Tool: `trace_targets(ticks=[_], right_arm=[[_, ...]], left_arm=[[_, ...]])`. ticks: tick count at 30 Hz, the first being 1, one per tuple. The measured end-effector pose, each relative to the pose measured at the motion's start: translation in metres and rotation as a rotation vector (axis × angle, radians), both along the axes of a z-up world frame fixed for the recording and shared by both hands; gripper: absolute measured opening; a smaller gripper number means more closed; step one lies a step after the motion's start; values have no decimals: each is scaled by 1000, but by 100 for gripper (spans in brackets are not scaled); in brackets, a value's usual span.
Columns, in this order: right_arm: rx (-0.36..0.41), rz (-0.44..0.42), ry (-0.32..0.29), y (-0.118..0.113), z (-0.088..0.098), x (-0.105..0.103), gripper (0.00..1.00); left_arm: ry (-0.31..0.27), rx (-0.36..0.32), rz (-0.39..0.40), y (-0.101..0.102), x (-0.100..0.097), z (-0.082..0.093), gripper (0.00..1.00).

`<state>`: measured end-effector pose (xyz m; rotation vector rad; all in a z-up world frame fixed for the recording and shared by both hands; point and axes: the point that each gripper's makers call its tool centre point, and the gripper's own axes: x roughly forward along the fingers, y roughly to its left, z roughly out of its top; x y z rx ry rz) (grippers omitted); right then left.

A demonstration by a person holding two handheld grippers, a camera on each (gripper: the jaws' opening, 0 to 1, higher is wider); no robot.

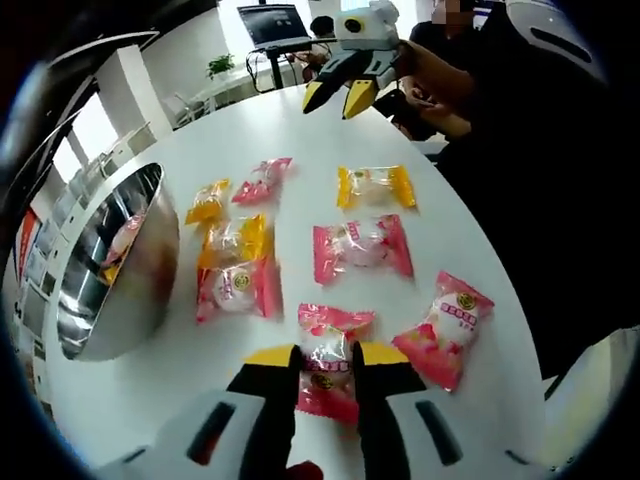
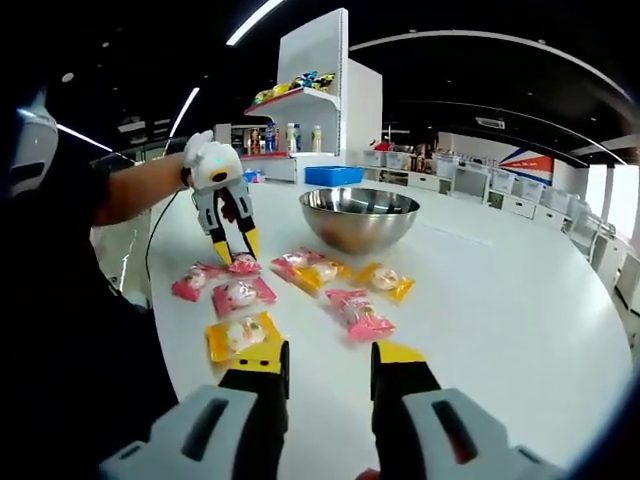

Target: Pick up the marshmallows scattered on the table and place them into the bowl on the table

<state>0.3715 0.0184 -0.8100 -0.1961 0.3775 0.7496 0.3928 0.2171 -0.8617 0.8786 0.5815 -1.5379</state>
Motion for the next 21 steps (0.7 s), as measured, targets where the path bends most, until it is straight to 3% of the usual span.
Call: trace_targets(ticks=[10, 21], right_arm=[[-1, -5, -2, 0, 1, 1, 32], [0, -3, 6, 1, -2, 1, 32]], left_arm=[[1, -20, 22, 0, 1, 4, 21], [32, -136, 89, -10, 5, 28, 21]])
